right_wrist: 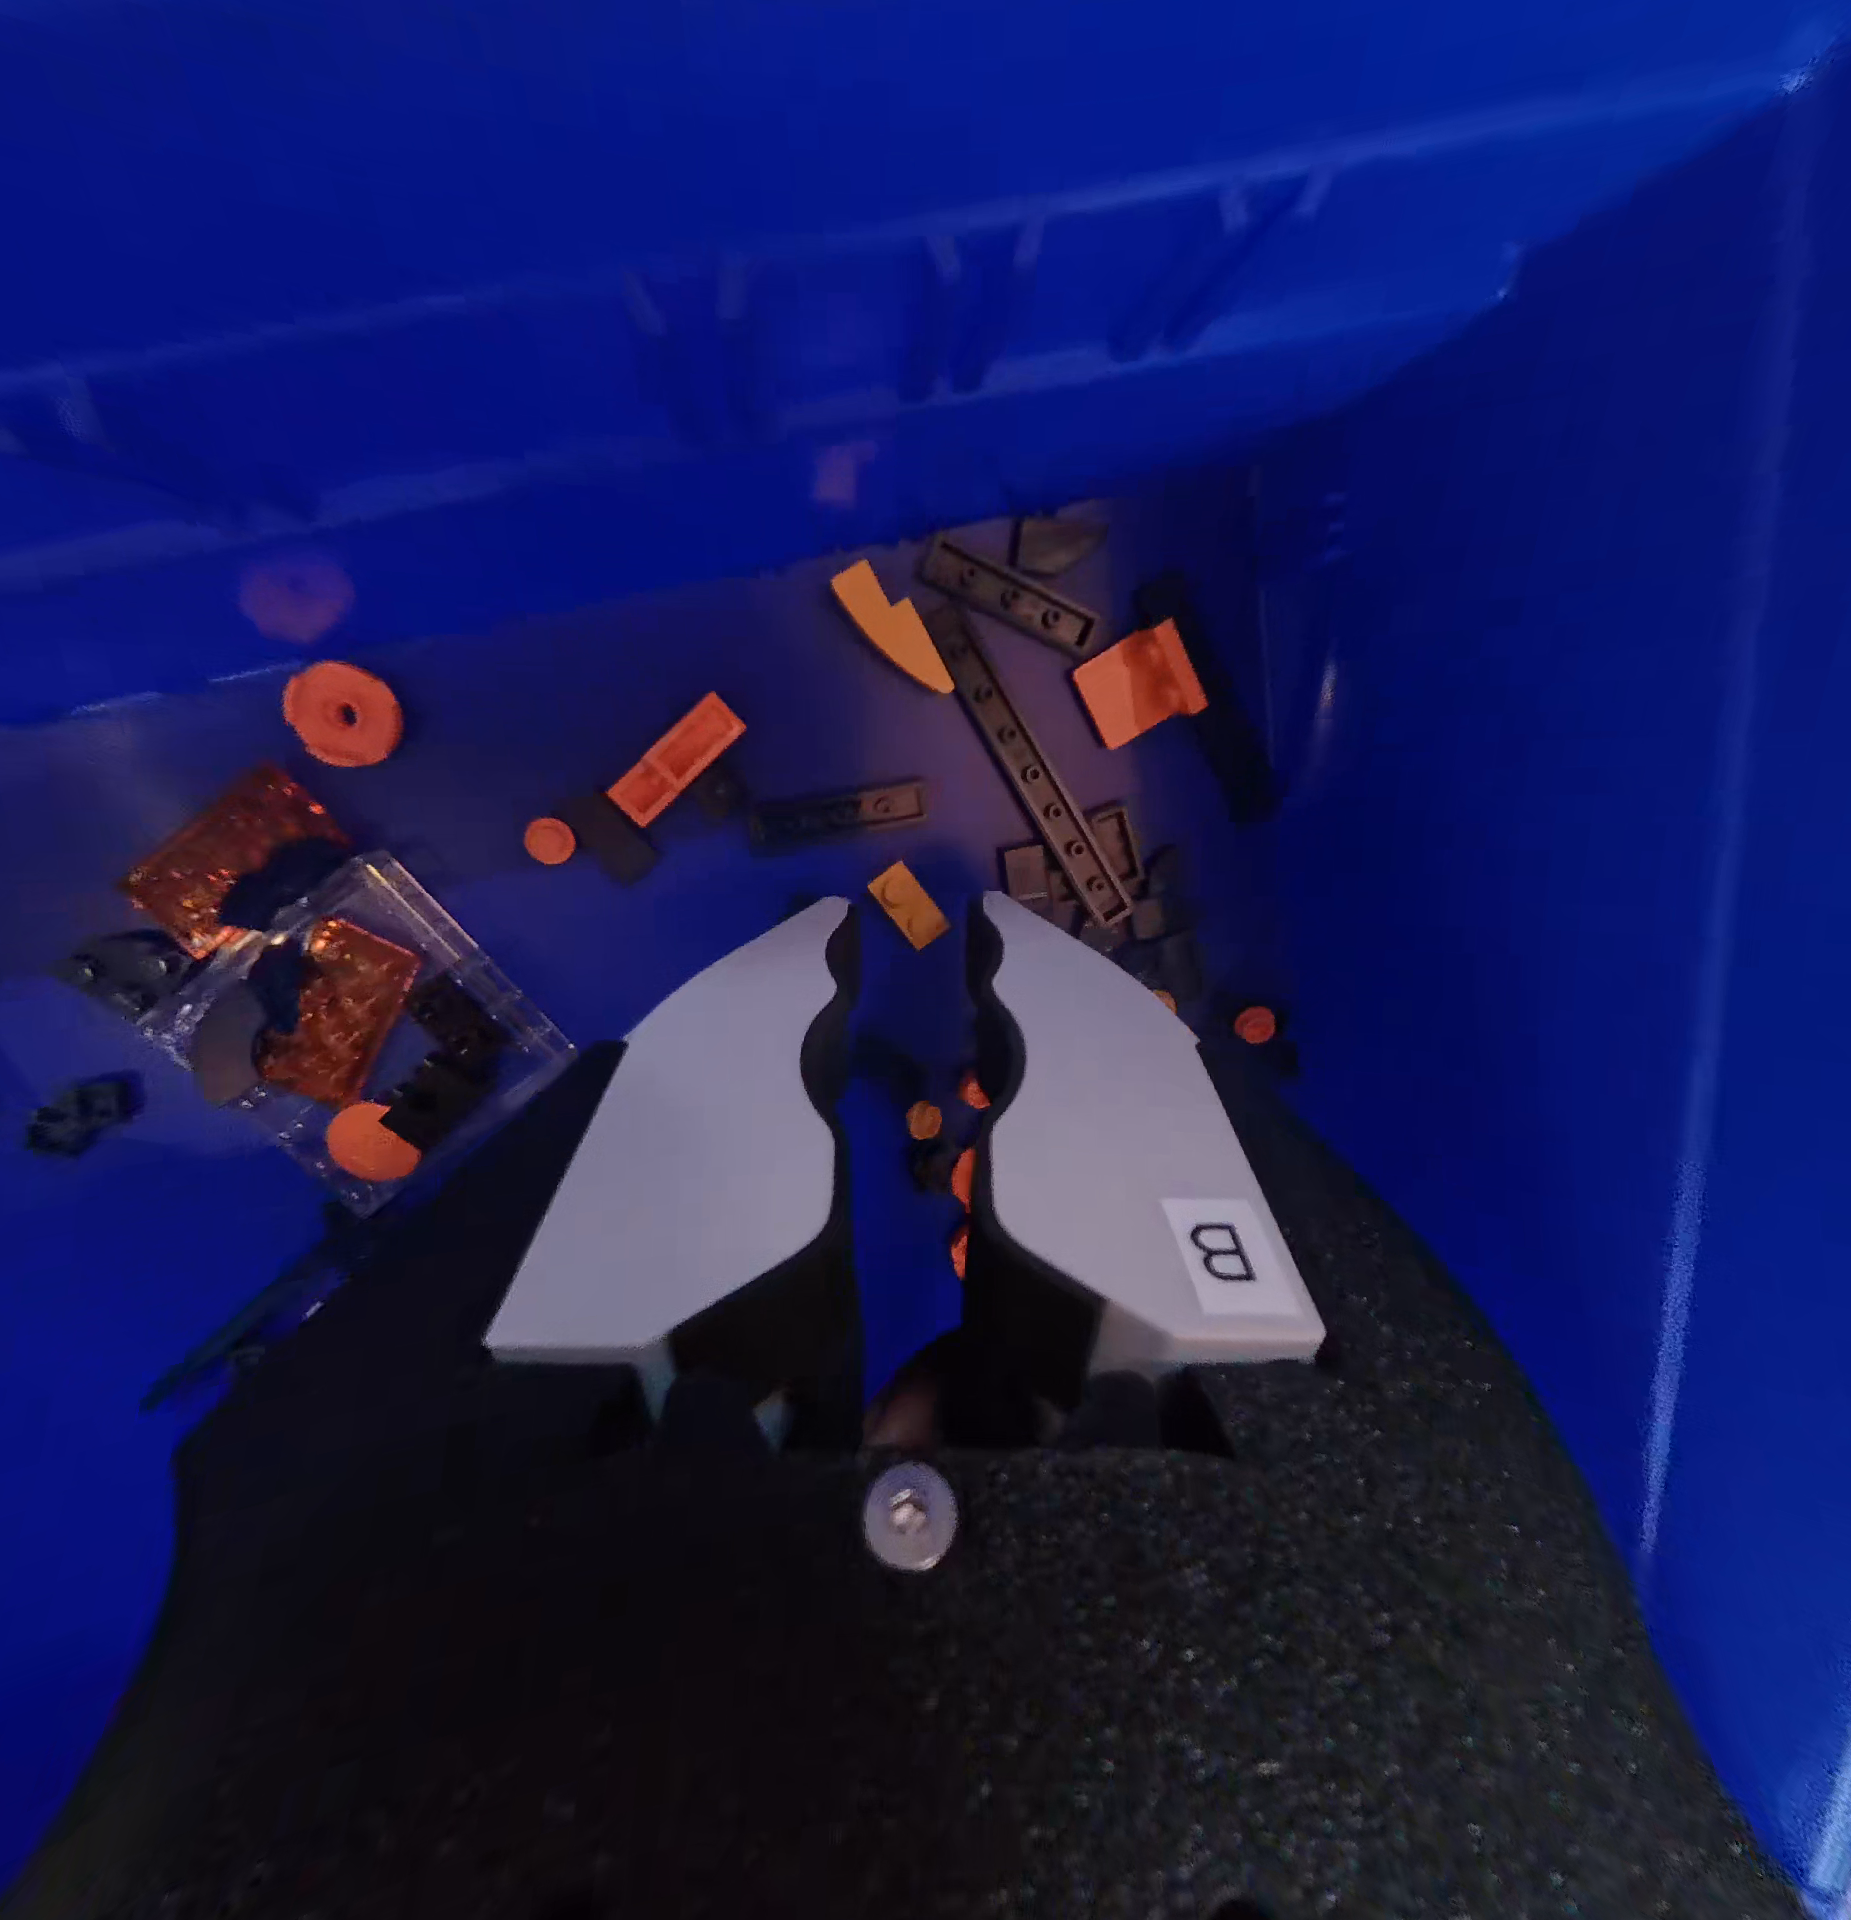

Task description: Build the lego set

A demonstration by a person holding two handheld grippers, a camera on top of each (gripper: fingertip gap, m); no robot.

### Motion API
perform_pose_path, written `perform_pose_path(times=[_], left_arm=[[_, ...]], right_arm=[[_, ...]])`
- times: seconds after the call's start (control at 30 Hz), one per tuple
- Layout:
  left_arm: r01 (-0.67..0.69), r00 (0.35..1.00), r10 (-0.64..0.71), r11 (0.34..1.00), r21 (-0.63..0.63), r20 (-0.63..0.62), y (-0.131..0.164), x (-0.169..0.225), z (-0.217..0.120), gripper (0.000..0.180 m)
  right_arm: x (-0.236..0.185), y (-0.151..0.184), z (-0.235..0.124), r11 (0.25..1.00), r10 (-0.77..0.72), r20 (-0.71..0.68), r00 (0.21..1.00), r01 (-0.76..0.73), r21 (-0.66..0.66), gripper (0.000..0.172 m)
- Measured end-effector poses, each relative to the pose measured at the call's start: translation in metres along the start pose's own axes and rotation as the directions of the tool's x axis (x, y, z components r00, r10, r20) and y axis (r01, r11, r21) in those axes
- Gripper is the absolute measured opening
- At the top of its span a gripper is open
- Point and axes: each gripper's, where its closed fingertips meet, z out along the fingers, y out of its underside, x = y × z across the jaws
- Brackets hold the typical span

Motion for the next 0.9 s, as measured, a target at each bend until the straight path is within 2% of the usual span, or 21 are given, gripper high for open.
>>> perform_pose_path(times=[0.03,0.13,0.3,0.33,0.4,0.47,0.53,0.6,0.63,0.7,0.77,0.9], left_arm=[[-0.002,1.000,0.002,1.000,-0.001,-0.002,0.000,0.000,0.000,0.020],[-0.003,1.000,0.003,1.000,-0.002,-0.001,0.000,0.000,0.000,0.020],[0.003,1.000,-0.003,1.000,0.005,0.001,-0.002,0.000,-0.001,0.020],[0.002,1.000,-0.002,1.000,0.005,0.001,-0.002,0.000,-0.001,0.020],[0.006,1.000,-0.006,1.000,0.008,0.002,-0.002,0.000,-0.001,0.020],[0.009,1.000,-0.009,1.000,0.008,0.004,-0.003,0.000,-0.001,0.020],[0.013,1.000,-0.013,1.000,0.011,0.003,-0.003,0.000,-0.001,0.020],[0.014,1.000,-0.014,1.000,0.014,-0.003,-0.004,0.001,-0.001,0.020],[0.009,1.000,-0.009,1.000,0.015,-0.004,-0.005,0.002,-0.001,0.020],[-0.003,1.000,0.003,1.000,0.008,-0.003,-0.003,0.003,-0.001,0.020],[0.000,1.000,0.000,1.000,0.001,-0.002,-0.001,0.002,0.000,0.020],[0.016,1.000,-0.016,1.000,0.001,-0.003,0.000,0.001,0.000,0.020]], right_arm=[[-0.001,0.003,0.003,1.000,-0.001,0.009,1.000,0.002,-0.025,0.019],[-0.004,0.000,0.005,0.999,0.046,0.050,0.998,-0.046,0.012,0.009],[-0.007,0.000,0.004,0.993,0.104,0.018,0.994,-0.105,0.054,0.007],[-0.010,0.000,0.004,0.993,0.103,0.018,0.995,-0.104,0.062,0.000],[-0.010,-0.005,-0.004,0.981,0.150,-0.022,0.988,-0.146,0.125,0.000],[-0.014,-0.019,-0.018,0.952,0.192,-0.022,0.981,-0.181,0.246,0.000],[-0.011,-0.023,-0.028,0.942,0.197,-0.072,0.978,-0.168,0.290,0.000],[-0.010,-0.025,-0.027,0.949,0.183,-0.075,0.980,-0.156,0.273,0.002],[-0.009,-0.024,-0.024,0.956,0.187,-0.069,0.980,-0.166,0.244,0.014],[-0.009,-0.020,-0.015,0.959,0.235,-0.016,0.972,-0.229,0.164,0.023],[-0.008,-0.022,-0.007,0.958,0.242,0.016,0.970,-0.242,0.155,0.021],[-0.005,-0.029,-0.004,0.970,0.164,0.044,0.986,-0.169,0.177,0.016]])
